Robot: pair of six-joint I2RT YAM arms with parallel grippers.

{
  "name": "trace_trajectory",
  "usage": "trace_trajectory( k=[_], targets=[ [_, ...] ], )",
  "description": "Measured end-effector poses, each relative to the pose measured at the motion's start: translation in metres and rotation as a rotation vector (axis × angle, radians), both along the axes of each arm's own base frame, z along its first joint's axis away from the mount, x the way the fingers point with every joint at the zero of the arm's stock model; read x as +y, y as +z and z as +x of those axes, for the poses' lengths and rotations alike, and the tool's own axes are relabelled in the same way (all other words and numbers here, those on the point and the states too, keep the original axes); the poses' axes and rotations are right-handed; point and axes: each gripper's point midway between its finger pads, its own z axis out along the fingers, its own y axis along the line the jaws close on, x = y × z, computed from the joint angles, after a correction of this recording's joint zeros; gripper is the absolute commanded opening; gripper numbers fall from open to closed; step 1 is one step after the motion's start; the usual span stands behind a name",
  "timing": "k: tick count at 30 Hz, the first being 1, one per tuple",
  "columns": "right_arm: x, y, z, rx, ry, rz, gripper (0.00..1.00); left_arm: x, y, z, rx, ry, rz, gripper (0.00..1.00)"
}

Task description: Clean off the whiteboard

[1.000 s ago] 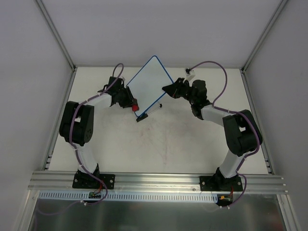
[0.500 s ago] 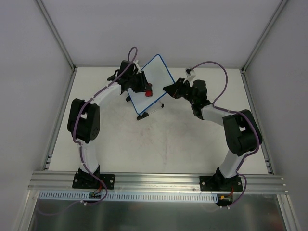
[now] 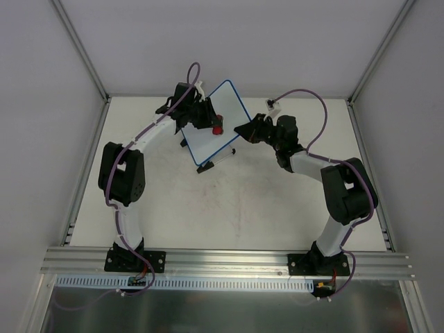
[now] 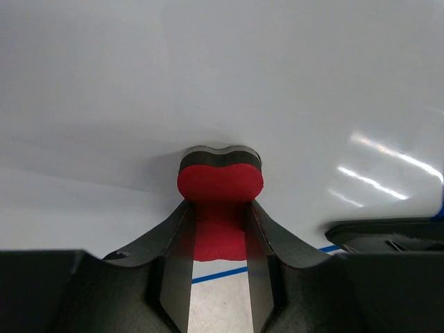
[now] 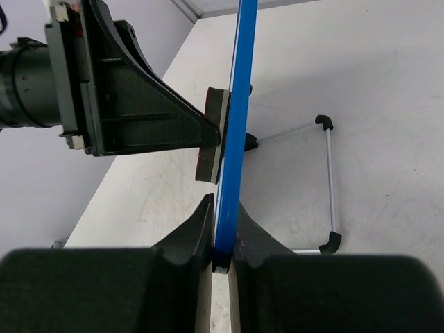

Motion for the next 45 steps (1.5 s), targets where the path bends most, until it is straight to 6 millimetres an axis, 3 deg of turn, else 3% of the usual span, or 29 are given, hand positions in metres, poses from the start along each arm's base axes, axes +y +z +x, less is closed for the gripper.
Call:
trace_trajectory(
  k=[4, 9, 14, 20, 26, 35, 45],
  targets=[
    [0.000, -0.002, 0.000, 0.027, 0.000, -0.001, 0.00, 0.027, -0.026, 0.000, 0.055, 0.065, 0.025, 0.00],
    [0.001, 0.001, 0.001, 0.047, 0.009, -0.010, 0.00, 0.068, -0.062, -0.014, 0.145, 0.148, 0.082, 0.00],
    [0.004, 0.001, -0.003, 0.075, 0.038, -0.024, 0.00, 0.095, -0.064, -0.021, 0.165, 0.200, 0.090, 0.00],
    [0.007, 0.007, -0.002, 0.096, 0.055, -0.058, 0.00, 0.123, -0.063, -0.012, 0.159, 0.269, 0.081, 0.00],
    [0.008, 0.014, -0.002, 0.108, 0.065, -0.093, 0.00, 0.126, -0.068, -0.018, 0.165, 0.281, 0.072, 0.00],
    [0.011, 0.028, 0.001, 0.116, 0.070, -0.105, 0.00, 0.125, -0.037, -0.014, 0.084, 0.284, 0.042, 0.00],
    [0.013, 0.042, 0.008, 0.124, 0.077, -0.112, 0.00, 0.127, -0.061, -0.028, 0.134, 0.287, 0.057, 0.00]
  ],
)
